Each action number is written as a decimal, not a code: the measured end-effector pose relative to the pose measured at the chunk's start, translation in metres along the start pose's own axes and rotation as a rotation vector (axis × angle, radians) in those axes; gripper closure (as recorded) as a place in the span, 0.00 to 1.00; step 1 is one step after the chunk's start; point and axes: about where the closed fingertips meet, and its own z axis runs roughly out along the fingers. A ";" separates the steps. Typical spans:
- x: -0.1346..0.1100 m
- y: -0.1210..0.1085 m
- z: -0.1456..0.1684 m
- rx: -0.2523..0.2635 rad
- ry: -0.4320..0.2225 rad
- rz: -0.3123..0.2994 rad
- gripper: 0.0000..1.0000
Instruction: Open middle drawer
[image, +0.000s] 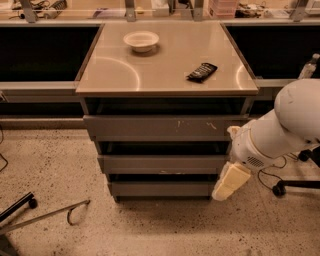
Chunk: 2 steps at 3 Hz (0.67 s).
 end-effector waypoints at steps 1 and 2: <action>0.030 -0.007 0.044 -0.010 0.012 0.030 0.00; 0.057 -0.023 0.110 -0.022 0.006 0.016 0.00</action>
Offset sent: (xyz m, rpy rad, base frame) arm 0.0708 -0.0364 -0.2134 0.0212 0.0329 0.0136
